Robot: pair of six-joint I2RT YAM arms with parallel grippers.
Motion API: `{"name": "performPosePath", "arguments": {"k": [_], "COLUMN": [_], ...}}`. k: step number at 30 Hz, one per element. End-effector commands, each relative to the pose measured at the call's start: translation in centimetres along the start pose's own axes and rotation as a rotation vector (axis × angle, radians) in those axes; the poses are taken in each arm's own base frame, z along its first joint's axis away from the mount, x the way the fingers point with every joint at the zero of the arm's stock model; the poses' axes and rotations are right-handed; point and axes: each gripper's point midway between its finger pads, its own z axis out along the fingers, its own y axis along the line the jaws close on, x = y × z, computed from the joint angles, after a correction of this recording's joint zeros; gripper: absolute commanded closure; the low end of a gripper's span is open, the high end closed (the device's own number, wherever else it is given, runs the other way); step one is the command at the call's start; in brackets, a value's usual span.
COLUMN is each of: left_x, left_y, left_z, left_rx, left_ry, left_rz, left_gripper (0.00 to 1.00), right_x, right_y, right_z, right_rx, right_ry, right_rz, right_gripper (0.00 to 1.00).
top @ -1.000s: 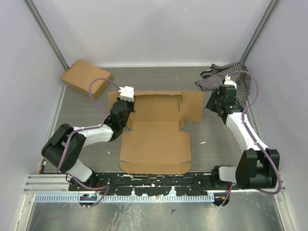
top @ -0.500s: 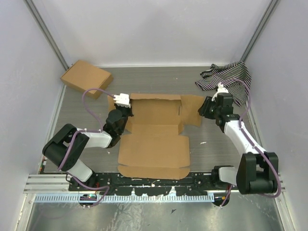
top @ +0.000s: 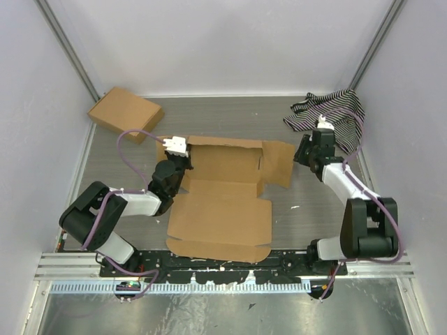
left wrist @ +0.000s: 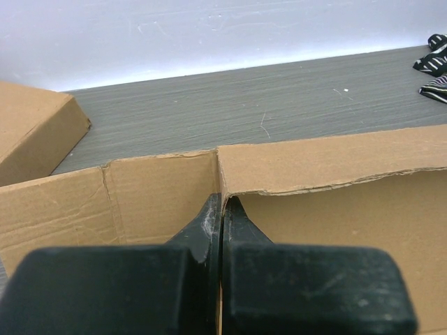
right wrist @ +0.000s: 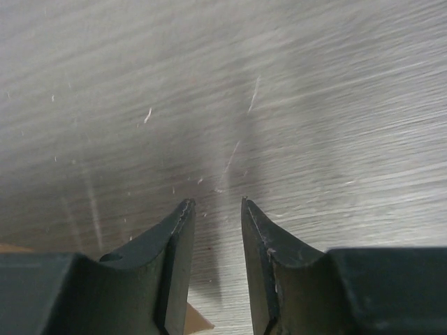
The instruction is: Fold the paper box
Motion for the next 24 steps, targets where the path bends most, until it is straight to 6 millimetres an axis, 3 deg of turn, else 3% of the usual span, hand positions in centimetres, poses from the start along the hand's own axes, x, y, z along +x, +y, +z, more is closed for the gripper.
{"name": "performPosePath", "arguments": {"k": [1,7,11,17,20,24], "left_x": [-1.5,-1.0,-1.1,-1.6,-1.7,-1.9], "left_y": [-0.1,-0.1,-0.1,-0.1,-0.5,-0.5], "left_z": [-0.2,-0.4,-0.7,-1.1,-1.2,-1.4], "left_rx": [0.008,0.009,0.015,0.026,0.045,0.051], "left_ry": [-0.057,-0.052,-0.054,-0.065,-0.066,-0.075], "left_rz": [-0.042,-0.047,-0.056,-0.059,-0.064,-0.073], "left_gripper": [1.00,1.00,1.00,1.00,1.00,1.00], "right_x": [-0.1,1.0,1.0,3.1,4.3,5.2], "right_y": [4.0,8.0,9.9,12.4,13.2,13.4], "right_z": [0.3,-3.5,-5.8,-8.2,-8.9,-8.2], "right_rx": [-0.226,-0.477,-0.575,-0.640,-0.659,-0.630], "right_ry": [-0.005,-0.026,-0.041,-0.010,-0.004,0.026], "right_rz": [-0.029,-0.093,-0.135,-0.213,-0.244,-0.260], "right_gripper": [0.62,0.63,0.63,0.60,0.59,0.58]}}
